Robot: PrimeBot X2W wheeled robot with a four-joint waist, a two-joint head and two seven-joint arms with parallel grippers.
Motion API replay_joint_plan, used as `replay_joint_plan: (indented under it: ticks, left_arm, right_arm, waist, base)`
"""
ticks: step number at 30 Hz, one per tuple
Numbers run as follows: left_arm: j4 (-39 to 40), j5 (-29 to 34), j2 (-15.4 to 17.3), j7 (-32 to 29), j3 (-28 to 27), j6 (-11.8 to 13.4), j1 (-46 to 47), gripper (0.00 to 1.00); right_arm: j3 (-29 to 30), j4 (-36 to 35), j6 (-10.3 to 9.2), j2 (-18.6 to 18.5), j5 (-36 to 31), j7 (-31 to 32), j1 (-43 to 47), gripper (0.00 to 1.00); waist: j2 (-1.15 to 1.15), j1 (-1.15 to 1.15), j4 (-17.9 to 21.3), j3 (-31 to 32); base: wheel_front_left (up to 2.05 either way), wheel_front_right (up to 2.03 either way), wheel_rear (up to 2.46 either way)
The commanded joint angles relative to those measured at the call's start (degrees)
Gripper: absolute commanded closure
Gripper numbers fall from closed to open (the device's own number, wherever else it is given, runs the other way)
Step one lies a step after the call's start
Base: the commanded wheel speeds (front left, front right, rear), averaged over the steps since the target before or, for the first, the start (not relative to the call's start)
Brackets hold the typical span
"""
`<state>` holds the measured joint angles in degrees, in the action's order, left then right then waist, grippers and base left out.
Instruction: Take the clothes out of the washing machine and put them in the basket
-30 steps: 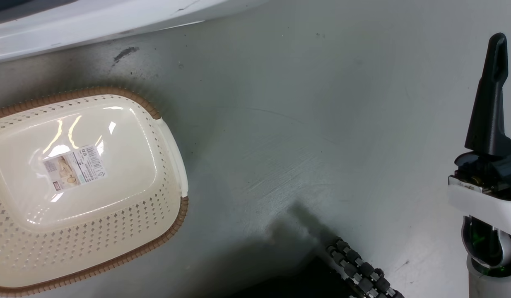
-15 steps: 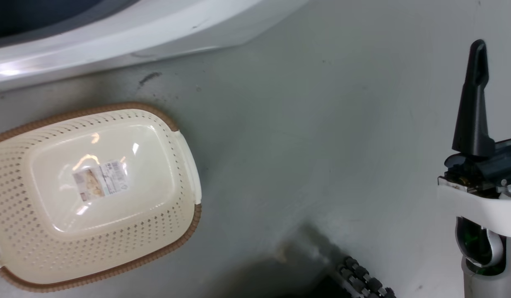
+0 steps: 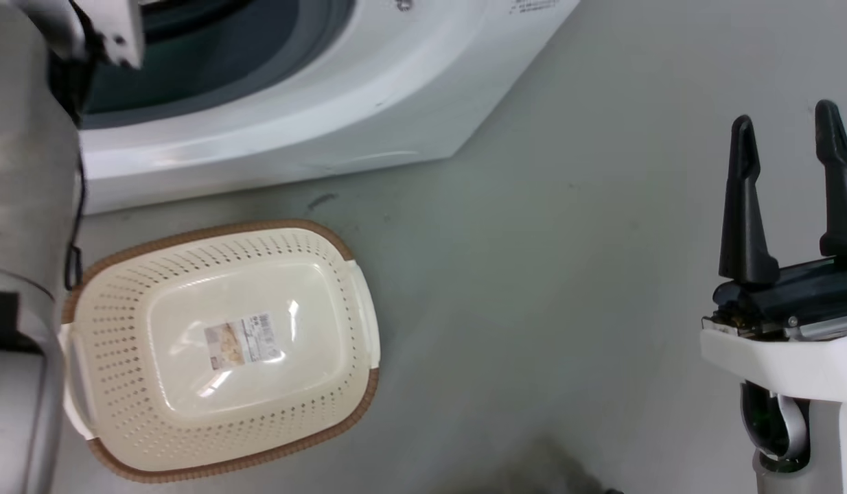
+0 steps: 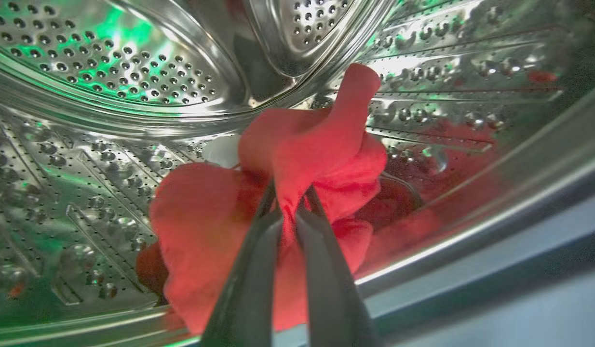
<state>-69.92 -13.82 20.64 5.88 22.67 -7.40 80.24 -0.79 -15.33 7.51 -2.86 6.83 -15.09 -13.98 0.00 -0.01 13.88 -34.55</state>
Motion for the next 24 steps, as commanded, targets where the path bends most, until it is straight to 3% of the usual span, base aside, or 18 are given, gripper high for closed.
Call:
replay_joint_plan:
  ticks: [1,16,24]
  left_arm:
    - [0.23,-0.48,-0.27,0.57,0.31,-0.02,-1.46,1.00]
    - [8.75,-8.55,-0.77,9.06,5.71,-0.02,-17.31,1.00]
    - [21.93,-9.39,-1.20,9.42,3.28,1.41,-27.83,1.00]
  right_arm:
    - [0.03,0.20,-0.04,-0.03,-0.44,-0.12,0.62,0.00]
    - [-0.82,2.78,-0.04,-0.03,-4.78,-0.12,5.56,0.00]
    - [-0.75,3.96,-0.04,-0.03,-6.08,-0.12,8.69,0.00]
  waist:
    - [0.00,0.01,-1.72,2.32]
    - [0.00,0.01,-6.67,14.04]
    - [0.00,0.01,-9.30,19.39]
  base:
    - [0.00,0.00,0.00]
    - [0.00,0.00,0.00]
    - [0.00,0.00,0.00]
